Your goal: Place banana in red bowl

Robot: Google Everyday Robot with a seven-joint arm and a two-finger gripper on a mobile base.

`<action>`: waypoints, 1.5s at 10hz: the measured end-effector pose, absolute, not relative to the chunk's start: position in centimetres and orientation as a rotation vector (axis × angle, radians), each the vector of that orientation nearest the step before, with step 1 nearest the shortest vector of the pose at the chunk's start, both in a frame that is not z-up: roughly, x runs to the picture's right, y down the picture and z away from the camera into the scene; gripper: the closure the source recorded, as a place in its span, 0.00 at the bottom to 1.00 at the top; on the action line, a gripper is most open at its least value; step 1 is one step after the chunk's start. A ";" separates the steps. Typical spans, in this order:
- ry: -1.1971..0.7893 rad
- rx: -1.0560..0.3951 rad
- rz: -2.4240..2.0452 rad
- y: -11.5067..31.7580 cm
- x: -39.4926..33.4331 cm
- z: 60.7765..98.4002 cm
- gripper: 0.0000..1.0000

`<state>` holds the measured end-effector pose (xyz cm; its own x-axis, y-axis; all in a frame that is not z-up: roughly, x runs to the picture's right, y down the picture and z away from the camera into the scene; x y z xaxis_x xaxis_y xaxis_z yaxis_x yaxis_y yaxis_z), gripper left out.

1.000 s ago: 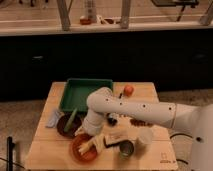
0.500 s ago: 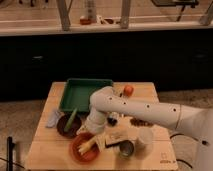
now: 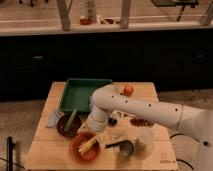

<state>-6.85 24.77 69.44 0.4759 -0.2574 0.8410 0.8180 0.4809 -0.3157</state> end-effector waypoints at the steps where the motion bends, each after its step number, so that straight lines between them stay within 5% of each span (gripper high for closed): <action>1: -0.818 -0.807 -0.752 24.6 -6.7 69.5 0.20; 15: -0.827 -0.804 -0.767 23.6 -5.8 69.7 0.20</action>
<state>-5.77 23.59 69.69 0.4598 -0.2616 0.8486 0.8265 0.4756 -0.3012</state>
